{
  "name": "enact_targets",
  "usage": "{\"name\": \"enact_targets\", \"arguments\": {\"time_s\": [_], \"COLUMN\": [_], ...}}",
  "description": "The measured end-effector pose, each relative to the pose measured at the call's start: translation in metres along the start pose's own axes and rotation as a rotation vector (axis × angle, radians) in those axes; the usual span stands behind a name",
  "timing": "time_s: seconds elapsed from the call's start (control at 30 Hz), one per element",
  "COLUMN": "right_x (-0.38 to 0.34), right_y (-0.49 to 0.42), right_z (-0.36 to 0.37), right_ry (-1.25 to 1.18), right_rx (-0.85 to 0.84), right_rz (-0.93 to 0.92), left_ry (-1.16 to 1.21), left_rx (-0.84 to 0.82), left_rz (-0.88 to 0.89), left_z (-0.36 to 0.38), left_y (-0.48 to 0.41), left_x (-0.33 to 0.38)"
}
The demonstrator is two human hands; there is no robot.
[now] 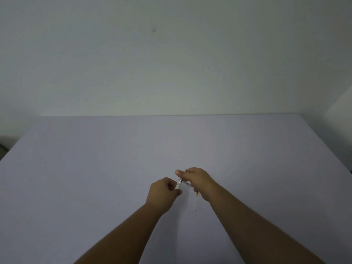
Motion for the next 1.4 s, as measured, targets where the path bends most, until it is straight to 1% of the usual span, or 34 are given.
{"name": "enact_targets", "arguments": {"time_s": [0.07,0.1,0.2,0.23,0.33,0.37,0.43,0.5,0.57,0.63,0.67,0.73,0.83,0.97,1.03,1.13,1.23,1.27,1.33,1.37,1.4], "right_x": [-0.002,-0.002,0.002,0.002,-0.001,-0.003,-0.004,-0.002,0.000,0.001,0.001,0.001,0.003,0.003,0.004,0.010,0.009,0.007,0.002,-0.001,-0.003], "right_y": [0.002,0.002,0.001,0.001,0.000,0.000,0.000,0.000,-0.001,0.000,0.000,0.000,-0.002,-0.004,-0.005,-0.008,-0.011,-0.015,-0.017,-0.017,-0.018], "right_z": [0.003,0.002,-0.004,-0.004,0.002,0.001,-0.002,-0.007,-0.005,-0.001,-0.001,-0.004,-0.006,-0.005,-0.007,-0.010,-0.007,-0.011,-0.032,-0.047,-0.060], "right_ry": [-0.088,-0.086,0.022,0.020,-0.111,-0.111,-0.018,0.079,0.044,-0.066,-0.077,-0.017,0.062,0.016,-0.003,-0.008,0.016,-0.012,-0.106,-0.090,0.020], "right_rx": [-0.048,-0.042,0.050,0.052,-0.019,-0.020,0.027,0.077,0.036,-0.032,-0.041,-0.020,-0.012,-0.044,-0.033,-0.012,-0.067,-0.060,0.060,0.149,0.227], "right_rz": [-0.048,-0.053,0.022,0.026,-0.034,-0.058,-0.045,0.018,0.031,0.006,-0.009,-0.005,0.051,0.013,0.003,0.058,0.073,0.057,-0.009,-0.042,-0.054], "left_ry": [0.017,0.009,-0.014,-0.006,0.016,0.011,-0.006,-0.009,0.007,0.021,0.022,0.010,0.013,-0.009,-0.035,-0.050,-0.012,0.018,0.082,0.101,0.111], "left_rx": [0.008,0.006,-0.007,-0.007,0.000,0.001,-0.006,-0.015,-0.011,-0.001,0.000,-0.007,-0.018,0.006,0.021,0.042,0.047,0.045,0.047,0.049,0.052], "left_rz": [0.002,0.005,0.004,0.003,0.002,0.000,-0.001,-0.002,-0.005,-0.009,-0.010,-0.015,-0.022,-0.026,-0.024,-0.017,-0.043,-0.056,-0.070,-0.074,-0.079], "left_z": [-0.002,-0.002,0.001,0.001,0.000,0.000,0.002,0.005,0.005,0.003,0.002,0.004,0.006,0.003,0.003,0.004,0.003,0.002,0.000,-0.001,-0.002], "left_y": [0.000,-0.001,-0.001,-0.001,-0.001,-0.002,-0.002,-0.001,-0.001,-0.001,-0.001,-0.002,-0.001,-0.001,0.000,0.001,-0.001,-0.003,-0.003,-0.004,-0.005], "left_x": [0.000,0.000,0.002,0.002,0.002,0.002,0.003,0.003,0.002,0.002,0.002,0.002,-0.001,0.002,0.004,0.005,-0.001,-0.003,-0.007,-0.009,-0.011]}}
Point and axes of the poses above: each hand's wrist, its own y-axis away from the middle knuckle, its own z-axis out of the palm, x = y × z, the point moved 9 cm from there along -y, towards the middle knuckle, and after that the axes turned 12 degrees about -x, right-handed, at the moved point
